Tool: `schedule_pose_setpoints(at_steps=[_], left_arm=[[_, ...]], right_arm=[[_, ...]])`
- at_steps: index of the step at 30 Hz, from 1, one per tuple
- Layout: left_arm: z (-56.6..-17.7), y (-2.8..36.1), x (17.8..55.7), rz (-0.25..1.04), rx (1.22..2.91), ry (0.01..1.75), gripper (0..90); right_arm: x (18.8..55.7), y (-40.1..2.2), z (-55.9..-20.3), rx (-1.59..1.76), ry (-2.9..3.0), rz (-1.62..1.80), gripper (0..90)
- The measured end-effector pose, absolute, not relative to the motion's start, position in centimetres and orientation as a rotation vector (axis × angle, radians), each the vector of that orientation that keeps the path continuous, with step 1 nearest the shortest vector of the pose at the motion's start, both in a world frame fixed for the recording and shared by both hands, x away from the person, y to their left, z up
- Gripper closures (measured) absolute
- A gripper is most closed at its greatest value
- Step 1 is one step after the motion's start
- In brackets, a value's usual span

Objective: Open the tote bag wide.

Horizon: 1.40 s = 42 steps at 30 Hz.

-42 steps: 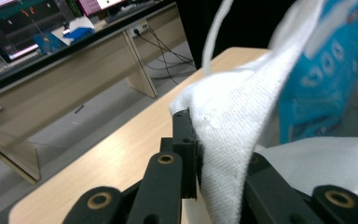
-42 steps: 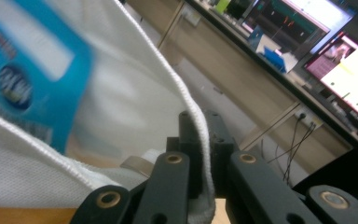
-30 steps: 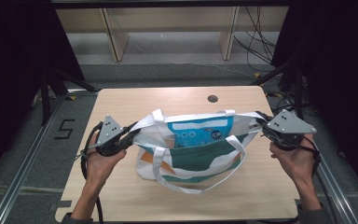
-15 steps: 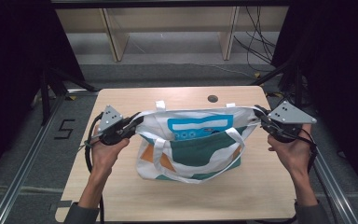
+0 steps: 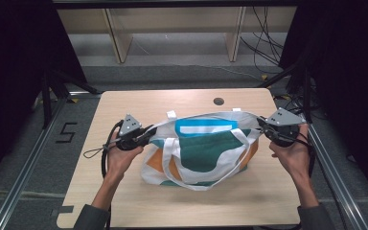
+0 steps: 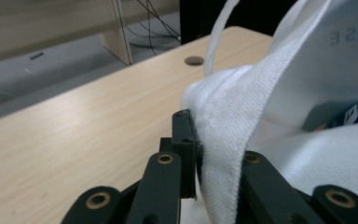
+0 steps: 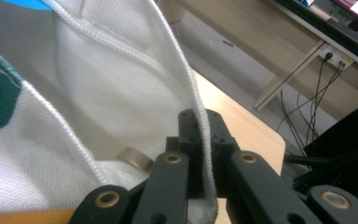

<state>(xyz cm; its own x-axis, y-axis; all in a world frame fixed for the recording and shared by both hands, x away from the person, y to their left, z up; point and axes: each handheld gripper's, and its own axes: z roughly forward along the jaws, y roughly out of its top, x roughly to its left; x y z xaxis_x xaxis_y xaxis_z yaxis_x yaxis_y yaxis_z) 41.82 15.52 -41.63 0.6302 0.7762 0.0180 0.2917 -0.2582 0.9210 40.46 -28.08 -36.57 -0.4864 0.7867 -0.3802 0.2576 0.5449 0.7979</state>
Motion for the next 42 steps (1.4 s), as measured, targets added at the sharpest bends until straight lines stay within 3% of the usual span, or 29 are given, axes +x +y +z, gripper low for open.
schedule_pose_setpoints(at_steps=[7,19,30,42], left_arm=[[-39.9,15.8,41.4,0.638,1.784,0.83,84.5],[-38.6,15.3,41.5,0.619,1.719,0.797,83.5],[-39.3,13.8,42.1,0.605,1.766,0.792,82.0],[-42.7,13.7,40.9,0.611,1.891,0.785,83.7]], right_arm=[[39.6,-28.5,-34.1,0.809,1.918,1.072,87.4],[40.4,-28.9,-34.4,0.921,1.887,1.139,86.8],[42.0,-30.5,-37.4,1.009,1.981,1.011,86.6],[41.7,-30.8,-39.5,0.983,2.038,0.974,87.0]])
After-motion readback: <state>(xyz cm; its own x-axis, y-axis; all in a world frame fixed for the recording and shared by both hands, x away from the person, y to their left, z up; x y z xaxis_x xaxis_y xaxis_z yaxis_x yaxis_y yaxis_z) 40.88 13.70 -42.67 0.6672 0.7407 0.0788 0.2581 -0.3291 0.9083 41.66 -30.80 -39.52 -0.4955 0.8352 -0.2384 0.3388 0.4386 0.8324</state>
